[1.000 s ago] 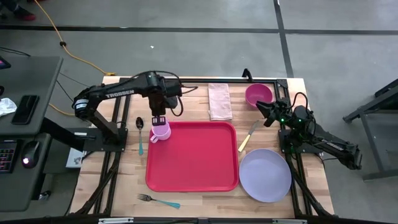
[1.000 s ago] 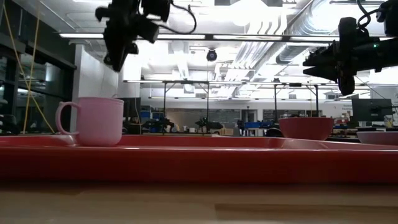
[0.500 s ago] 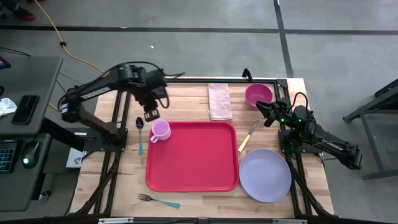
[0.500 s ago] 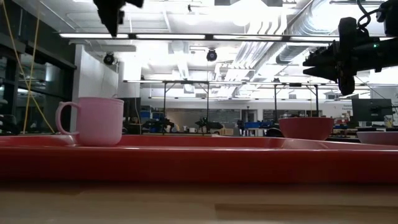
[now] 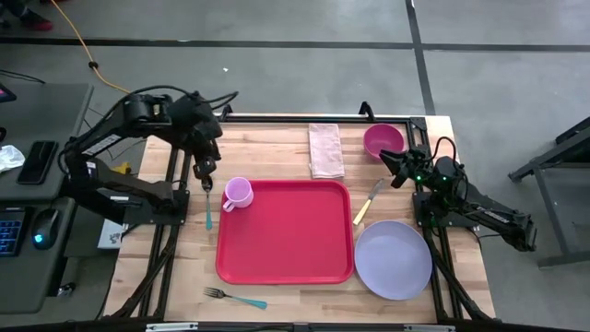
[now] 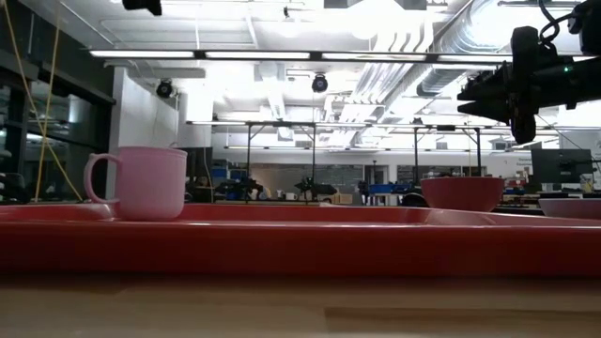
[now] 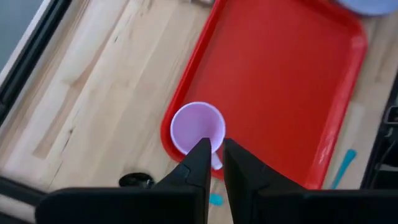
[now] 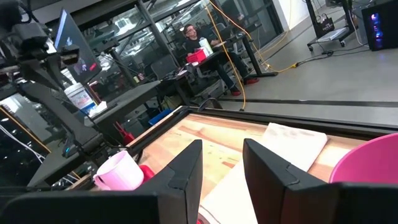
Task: Set up tray
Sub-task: Put the blue plate on the red serving tray to the bottom right of the purple mug
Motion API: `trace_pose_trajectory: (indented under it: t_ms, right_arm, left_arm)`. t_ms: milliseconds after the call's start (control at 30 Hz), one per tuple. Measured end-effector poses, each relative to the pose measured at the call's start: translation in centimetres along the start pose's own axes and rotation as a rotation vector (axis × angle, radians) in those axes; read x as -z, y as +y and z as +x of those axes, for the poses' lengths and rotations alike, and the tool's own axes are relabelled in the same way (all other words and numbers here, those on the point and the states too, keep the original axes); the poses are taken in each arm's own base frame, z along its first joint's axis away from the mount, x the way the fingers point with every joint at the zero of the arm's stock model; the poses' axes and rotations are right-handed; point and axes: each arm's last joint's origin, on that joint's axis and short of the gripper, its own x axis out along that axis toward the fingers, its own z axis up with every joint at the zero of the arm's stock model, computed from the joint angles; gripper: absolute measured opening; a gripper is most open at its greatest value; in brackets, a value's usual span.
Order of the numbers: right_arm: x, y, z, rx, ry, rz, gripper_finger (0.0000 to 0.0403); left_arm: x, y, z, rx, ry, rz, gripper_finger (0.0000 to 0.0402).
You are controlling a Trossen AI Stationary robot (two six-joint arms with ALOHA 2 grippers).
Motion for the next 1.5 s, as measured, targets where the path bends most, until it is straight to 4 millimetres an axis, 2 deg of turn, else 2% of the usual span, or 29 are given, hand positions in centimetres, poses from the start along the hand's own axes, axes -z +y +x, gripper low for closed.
trace_pose_trajectory:
  t_ms: [167,267,800,1233,1500]
  right_arm:
    - [0.0,0.0,0.0,0.000,0.000,0.000,0.0094]
    - [0.0,0.0,0.0,0.000,0.000,0.000,0.0094]
    - [0.0,0.0,0.0,0.000,-0.001,0.000,0.0094]
    - [-0.1,0.0,0.0,-0.004,-0.005,0.000,0.0094]
    - [-0.7,0.7,-0.1,-0.116,-0.033,-0.051,0.0094]
  left_arm:
    - [0.8,0.0,-1.5,0.025,-0.139,-0.016,0.0067]
    - [1.5,0.0,-1.7,0.047,-0.208,-0.025,0.0069]
    - [6.1,0.8,3.9,0.200,-0.284,-0.106,0.0065]
    - [9.8,1.4,4.5,0.249,-0.418,-0.157,0.0062]
    - [11.7,1.8,6.3,0.279,-0.489,-0.190,0.0060]
